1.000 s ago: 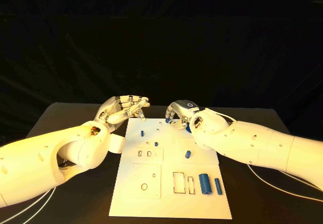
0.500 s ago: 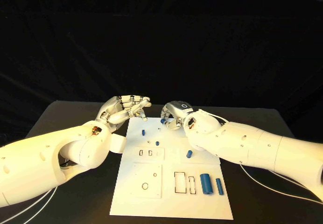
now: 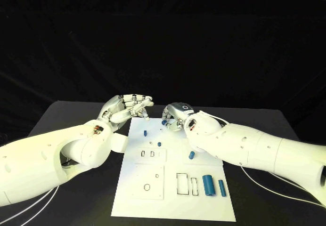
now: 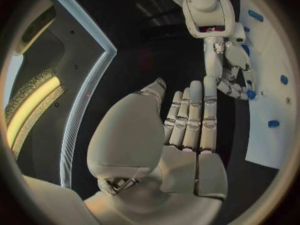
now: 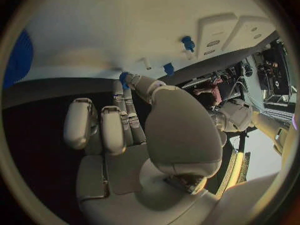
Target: Assemble the parts on the task board
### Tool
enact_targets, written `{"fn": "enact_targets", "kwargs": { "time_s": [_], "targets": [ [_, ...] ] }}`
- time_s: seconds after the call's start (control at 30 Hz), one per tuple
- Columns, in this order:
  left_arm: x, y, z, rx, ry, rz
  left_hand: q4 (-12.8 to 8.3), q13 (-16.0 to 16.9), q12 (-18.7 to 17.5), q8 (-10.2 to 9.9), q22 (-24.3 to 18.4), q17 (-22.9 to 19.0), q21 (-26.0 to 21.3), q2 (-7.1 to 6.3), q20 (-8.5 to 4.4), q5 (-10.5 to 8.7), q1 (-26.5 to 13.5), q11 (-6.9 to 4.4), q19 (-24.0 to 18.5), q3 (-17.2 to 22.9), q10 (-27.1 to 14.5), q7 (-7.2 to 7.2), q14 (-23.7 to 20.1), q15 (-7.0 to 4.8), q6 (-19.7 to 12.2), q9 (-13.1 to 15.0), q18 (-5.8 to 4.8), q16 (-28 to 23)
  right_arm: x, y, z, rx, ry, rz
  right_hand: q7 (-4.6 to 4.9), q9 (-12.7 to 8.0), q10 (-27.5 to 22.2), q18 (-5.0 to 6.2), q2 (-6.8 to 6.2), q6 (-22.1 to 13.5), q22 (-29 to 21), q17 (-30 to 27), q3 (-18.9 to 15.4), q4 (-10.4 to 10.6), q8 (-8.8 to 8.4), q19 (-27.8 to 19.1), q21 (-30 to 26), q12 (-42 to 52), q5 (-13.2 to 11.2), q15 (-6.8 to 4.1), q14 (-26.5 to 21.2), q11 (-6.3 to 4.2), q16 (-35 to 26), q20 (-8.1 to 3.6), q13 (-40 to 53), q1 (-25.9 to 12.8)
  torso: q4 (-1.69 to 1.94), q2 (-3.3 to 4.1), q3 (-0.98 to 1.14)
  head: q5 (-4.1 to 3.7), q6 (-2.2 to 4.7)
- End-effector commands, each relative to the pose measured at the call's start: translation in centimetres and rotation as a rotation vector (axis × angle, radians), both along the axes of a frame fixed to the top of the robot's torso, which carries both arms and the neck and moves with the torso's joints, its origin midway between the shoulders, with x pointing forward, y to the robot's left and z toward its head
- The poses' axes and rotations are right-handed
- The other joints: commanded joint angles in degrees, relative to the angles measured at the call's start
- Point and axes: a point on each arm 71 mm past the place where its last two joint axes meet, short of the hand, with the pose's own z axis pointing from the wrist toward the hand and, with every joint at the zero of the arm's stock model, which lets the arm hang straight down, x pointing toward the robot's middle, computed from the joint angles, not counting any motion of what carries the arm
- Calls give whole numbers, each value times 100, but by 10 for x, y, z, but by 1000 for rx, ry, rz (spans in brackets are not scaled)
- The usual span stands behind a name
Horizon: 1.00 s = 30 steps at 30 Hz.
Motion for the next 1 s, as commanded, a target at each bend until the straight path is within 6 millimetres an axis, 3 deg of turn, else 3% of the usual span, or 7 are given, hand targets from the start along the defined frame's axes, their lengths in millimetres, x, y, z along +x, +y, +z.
{"fn": "enact_targets", "kwargs": {
  "time_s": [0.03,0.13,0.23,0.33,0.63,0.87,1.0],
  "targets": [
    [0,-3,4,-10,-8,-21,-15,7,15,31,6,8,8,-18,0,4,-20,25,-56,34,-16,47,11,3,-39,7,25,21,0,2,-3,-18,21,8,1,-1,-41,-45,-19,-72,-21,-13,25,11,-32,-63,-40,-39,-33,14,186,20,12,12,-13,-71,-9,20,-8,11,-3],
    [1,-3,5,-9,-10,-20,-15,7,15,31,6,8,8,-18,0,4,-20,25,-56,34,-16,47,11,3,-39,7,25,21,1,2,-2,-10,15,5,57,-1,-140,-19,-87,-222,-144,-107,40,34,-118,-151,-131,-100,-58,52,158,64,-31,39,-36,-127,-4,30,-11,5,5],
    [1,-2,6,-9,-11,-19,-15,7,15,31,6,8,8,-18,0,4,-20,25,-56,34,-16,47,11,3,-39,7,25,21,2,1,-1,4,3,0,230,-79,-799,153,-302,-804,-962,-787,-106,121,-504,-695,-756,-305,-389,211,-61,259,-437,186,-213,-230,-10,20,-9,9,2],
    [1,-2,6,-8,-11,-18,-15,7,15,31,6,8,8,-18,0,4,-20,25,-56,34,-16,47,11,3,-39,7,25,21,3,0,0,19,-10,-5,245,-109,-1210,244,-237,-1078,-1423,-1186,-560,184,-720,-948,-1174,-246,-365,239,-171,293,-675,230,-363,-54,-9,17,-12,9,0],
    [3,1,6,-6,-11,-11,-15,7,15,31,6,8,8,-18,0,4,-20,25,-56,34,-16,47,11,3,-39,7,25,21,-3,-16,3,44,-25,-12,223,-100,-1364,260,-106,-1069,-1540,-1340,-1123,340,-790,-933,-1347,-58,-333,226,-182,279,-737,217,-446,227,-21,7,-5,16,19],
    [3,5,5,-5,-10,-3,-16,9,18,33,33,6,51,-22,1,3,-13,25,-79,42,-21,48,10,3,-43,12,25,35,-14,-63,15,113,20,-56,211,-72,-938,191,-82,-833,-1193,-1087,-1090,443,-730,-670,-1118,274,-263,186,-63,228,-553,180,-391,291,-74,-17,-4,25,30],
    [4,7,5,-4,-10,2,-16,9,18,33,33,6,51,-22,1,3,-13,25,-79,42,-21,48,10,3,-43,12,25,35,-18,-96,22,165,122,-91,133,-64,111,93,-230,-676,-666,-718,-959,557,-707,-343,-732,861,-193,45,52,36,-294,74,-115,219,-109,-37,-8,4,34]
  ]
}}
